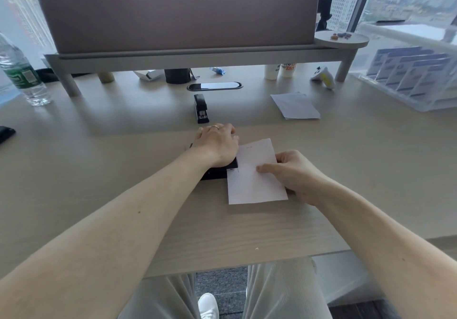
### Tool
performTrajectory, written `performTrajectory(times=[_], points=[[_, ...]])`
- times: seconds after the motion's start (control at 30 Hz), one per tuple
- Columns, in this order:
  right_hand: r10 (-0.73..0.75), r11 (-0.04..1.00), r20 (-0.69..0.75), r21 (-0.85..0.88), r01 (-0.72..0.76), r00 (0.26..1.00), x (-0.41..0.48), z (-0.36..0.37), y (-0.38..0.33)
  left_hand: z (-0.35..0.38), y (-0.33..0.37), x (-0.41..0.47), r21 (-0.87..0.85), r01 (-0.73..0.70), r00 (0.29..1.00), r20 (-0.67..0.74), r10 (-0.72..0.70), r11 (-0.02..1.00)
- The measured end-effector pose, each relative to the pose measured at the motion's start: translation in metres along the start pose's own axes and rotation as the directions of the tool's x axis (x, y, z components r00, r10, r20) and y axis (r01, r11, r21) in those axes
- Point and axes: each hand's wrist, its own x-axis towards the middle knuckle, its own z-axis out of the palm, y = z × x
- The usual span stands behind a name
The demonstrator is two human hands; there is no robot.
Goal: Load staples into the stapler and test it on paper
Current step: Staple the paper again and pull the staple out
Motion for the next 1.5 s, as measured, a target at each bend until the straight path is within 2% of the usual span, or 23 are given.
performTrajectory(times=[0.9, 1.5], points=[[-0.005, 1.000, 0.010, 0.019, 0.005, 1.000, -0.001, 0.000, 0.000, 0.008, 0.001, 0.001, 0.121, -0.004, 1.000, -0.014, 0.005, 0.993], [-0.011, 1.000, 0.022, 0.011, 0.011, 1.000, 0.002, -0.001, 0.002, 0.009, 0.005, -0.003, 0.139, -0.021, 1.000, -0.011, 0.023, 0.990]])
